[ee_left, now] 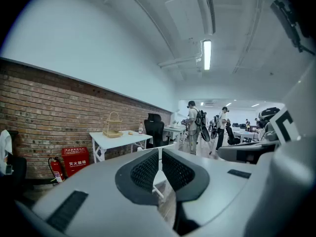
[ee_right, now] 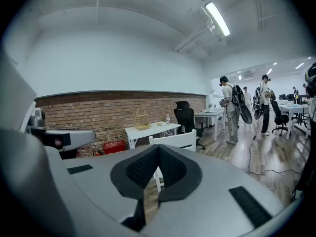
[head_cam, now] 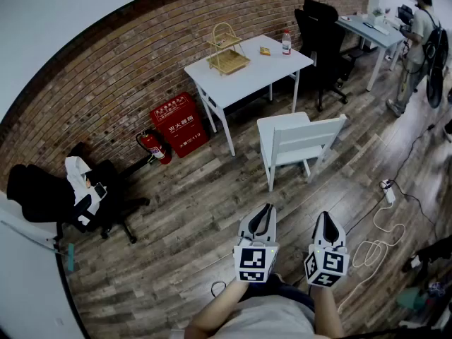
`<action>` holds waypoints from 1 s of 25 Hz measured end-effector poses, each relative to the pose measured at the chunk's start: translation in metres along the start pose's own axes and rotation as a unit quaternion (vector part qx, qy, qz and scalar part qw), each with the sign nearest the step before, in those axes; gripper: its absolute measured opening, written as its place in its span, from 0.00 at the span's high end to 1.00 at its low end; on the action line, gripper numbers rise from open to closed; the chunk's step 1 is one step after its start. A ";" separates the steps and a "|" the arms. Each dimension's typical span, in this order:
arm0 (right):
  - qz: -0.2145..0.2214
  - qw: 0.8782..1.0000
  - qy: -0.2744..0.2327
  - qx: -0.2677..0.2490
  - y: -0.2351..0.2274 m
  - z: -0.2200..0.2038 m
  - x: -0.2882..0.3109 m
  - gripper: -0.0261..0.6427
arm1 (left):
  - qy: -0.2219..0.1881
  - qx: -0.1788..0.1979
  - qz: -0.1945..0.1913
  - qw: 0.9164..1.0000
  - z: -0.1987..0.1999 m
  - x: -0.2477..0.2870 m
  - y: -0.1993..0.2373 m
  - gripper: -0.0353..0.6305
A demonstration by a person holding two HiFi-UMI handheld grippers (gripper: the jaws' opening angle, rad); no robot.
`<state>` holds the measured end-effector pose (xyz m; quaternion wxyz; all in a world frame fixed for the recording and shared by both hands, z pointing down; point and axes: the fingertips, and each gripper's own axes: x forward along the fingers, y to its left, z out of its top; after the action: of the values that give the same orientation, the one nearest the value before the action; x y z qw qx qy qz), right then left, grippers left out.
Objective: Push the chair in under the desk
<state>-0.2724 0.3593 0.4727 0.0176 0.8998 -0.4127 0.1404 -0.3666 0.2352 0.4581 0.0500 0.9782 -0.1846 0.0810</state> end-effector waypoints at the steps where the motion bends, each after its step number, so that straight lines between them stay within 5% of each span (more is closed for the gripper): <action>1: 0.001 1.000 0.000 0.003 0.000 0.000 0.000 0.94 | 0.000 0.001 0.000 1.000 0.000 0.000 -0.001 0.90; 25: 0.019 1.000 -0.001 0.005 -0.019 -0.002 -0.011 0.94 | 0.005 -0.005 0.005 1.000 -0.005 0.002 -0.021 0.90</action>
<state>-0.2653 0.3801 0.4738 0.0101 0.8921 -0.4288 0.1418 -0.3582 0.2543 0.4615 0.0555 0.9766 -0.1898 0.0851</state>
